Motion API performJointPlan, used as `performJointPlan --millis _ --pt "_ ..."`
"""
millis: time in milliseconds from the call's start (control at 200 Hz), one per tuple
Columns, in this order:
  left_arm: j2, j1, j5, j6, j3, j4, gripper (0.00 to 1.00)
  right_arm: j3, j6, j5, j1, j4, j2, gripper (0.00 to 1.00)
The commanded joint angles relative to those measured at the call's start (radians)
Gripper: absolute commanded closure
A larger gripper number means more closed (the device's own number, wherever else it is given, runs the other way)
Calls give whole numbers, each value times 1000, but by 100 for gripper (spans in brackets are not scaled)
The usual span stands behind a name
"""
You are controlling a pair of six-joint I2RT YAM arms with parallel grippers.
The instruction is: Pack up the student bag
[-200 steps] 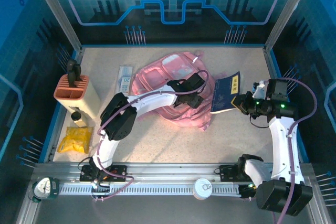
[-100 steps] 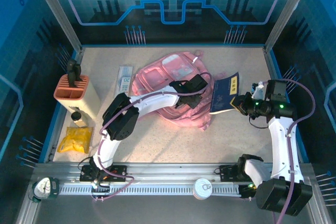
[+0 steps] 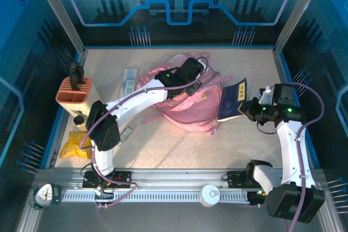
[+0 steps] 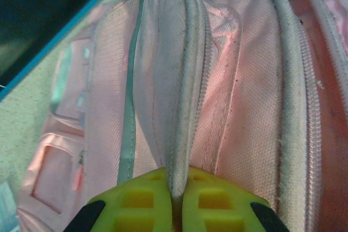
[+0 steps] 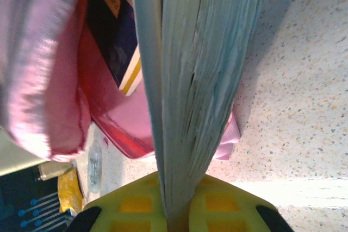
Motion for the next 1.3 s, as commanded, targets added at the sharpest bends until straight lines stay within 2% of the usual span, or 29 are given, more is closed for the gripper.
performJointPlan --millis 0,110,280,515,645,805,881,961,1046,1141,1296 --pt "-67 8 33 74 56 56 100 -35 26 -62 100 85 39 100" --pt "-76 15 41 80 75 60 100 -84 101 -96 217 232 90 100" --pt "-78 19 71 66 90 67 100 -121 210 -177 337 576 212 100" --pt "-80 21 89 -3 106 82 100 -110 304 -205 384 916 477 100" --pt "-74 21 89 -22 114 72 100 -47 288 -186 395 937 635 94" --pt "-85 22 94 -48 106 72 100 79 212 -130 388 859 760 75" --pt "-88 24 94 -52 107 68 100 77 197 -81 384 817 741 66" --pt "-90 23 92 -56 106 60 100 47 154 30 393 744 663 51" --pt "-94 23 91 -72 105 45 100 -3 136 105 393 668 586 43" --pt "-108 24 98 -92 94 49 100 -86 150 134 395 627 517 44" --pt "-119 23 107 -103 77 70 100 -204 262 90 449 752 470 65"
